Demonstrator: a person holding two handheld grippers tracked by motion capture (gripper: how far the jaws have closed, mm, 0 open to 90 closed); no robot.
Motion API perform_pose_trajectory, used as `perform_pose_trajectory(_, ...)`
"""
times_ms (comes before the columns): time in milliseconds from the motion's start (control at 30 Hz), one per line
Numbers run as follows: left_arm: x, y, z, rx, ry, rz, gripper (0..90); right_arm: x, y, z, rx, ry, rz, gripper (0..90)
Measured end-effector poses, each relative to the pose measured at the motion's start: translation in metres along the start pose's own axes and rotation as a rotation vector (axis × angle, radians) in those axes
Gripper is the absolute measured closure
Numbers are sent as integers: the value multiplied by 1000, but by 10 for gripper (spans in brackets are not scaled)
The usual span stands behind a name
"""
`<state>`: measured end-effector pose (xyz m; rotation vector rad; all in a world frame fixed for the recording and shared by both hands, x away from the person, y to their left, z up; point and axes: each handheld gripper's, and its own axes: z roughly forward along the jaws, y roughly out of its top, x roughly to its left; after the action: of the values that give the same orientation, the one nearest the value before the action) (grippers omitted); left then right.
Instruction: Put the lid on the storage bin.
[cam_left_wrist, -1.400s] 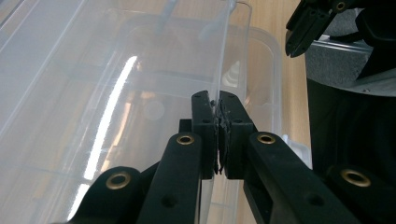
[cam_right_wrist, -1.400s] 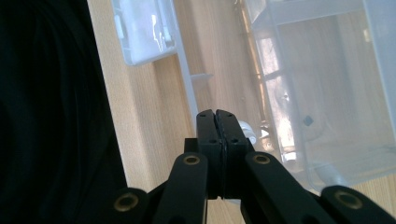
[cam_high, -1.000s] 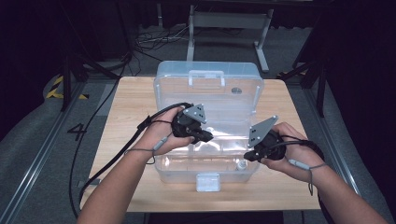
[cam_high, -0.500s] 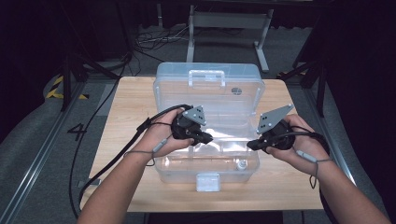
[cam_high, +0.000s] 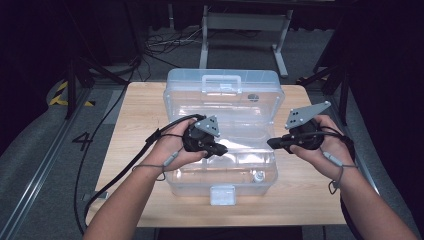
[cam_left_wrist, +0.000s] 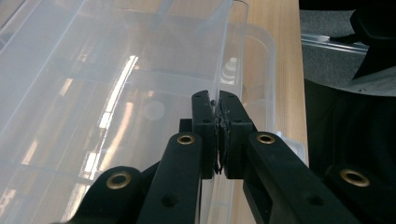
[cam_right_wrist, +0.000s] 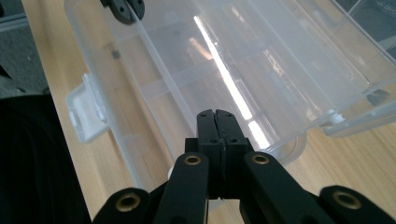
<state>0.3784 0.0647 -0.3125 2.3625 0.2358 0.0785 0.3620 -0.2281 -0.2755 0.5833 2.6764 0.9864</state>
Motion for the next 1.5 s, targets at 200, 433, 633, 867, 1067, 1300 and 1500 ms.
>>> perform_pose_trajectory(200, -1, -1, 0, 3, 5, 0, 868, -5, 0, -5, -60, -25, 42, 900)
perform_pose_trajectory(433, -2, -2, 0, 4, 5, 6, 868, -11, -1, -9, -118, -43, 91, 900)
perform_pose_trajectory(633, -4, -3, 1, 4, 4, -6, 868, -20, -5, -8, -156, -47, 140, 900)
perform_pose_trajectory(867, -5, -4, 2, 4, 1, -7, 867, -26, -6, -6, -175, -71, 167, 900)
perform_pose_trajectory(1067, -7, -5, 3, 1, -4, -6, 867, -32, -5, -5, -187, -85, 186, 900)
perform_pose_trajectory(1300, -10, -7, 4, 1, -1, -3, 866, -36, -5, -3, -211, -91, 210, 900)
perform_pose_trajectory(1500, -11, -8, 4, 2, -1, -3, 864, -41, -7, -4, -236, -95, 239, 900)
